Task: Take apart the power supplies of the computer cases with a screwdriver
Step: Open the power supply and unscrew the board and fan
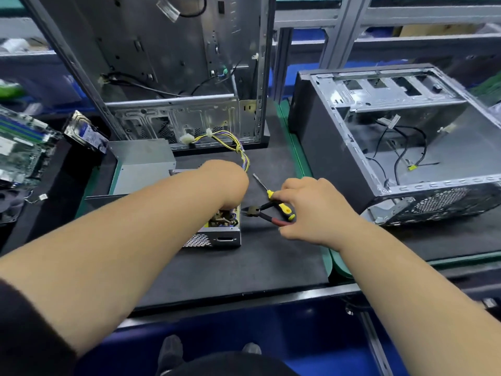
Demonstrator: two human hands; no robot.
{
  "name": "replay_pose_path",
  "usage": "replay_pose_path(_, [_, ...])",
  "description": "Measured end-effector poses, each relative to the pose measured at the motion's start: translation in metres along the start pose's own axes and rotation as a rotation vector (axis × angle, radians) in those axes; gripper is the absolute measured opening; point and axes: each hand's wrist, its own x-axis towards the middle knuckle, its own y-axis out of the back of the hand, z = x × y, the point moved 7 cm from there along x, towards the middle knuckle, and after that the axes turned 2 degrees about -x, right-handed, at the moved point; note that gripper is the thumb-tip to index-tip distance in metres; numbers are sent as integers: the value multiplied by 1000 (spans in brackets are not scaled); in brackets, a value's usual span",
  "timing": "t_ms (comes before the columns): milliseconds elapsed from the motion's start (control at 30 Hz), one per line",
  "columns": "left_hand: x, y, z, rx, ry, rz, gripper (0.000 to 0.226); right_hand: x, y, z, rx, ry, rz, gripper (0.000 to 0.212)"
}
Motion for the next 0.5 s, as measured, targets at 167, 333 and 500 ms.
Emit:
replay_pose_path(167, [11, -3, 20, 66, -78, -204, 36, -4, -3, 8, -4, 29, -22, 46])
replay_pose_path(333, [21, -14, 34, 190, -148, -345, 39, -6, -5, 8, 13, 63, -47, 45])
replay_pose_path(500, [34, -29, 44, 291, -166, -466, 45, -7, -6, 8, 13, 80, -63, 49])
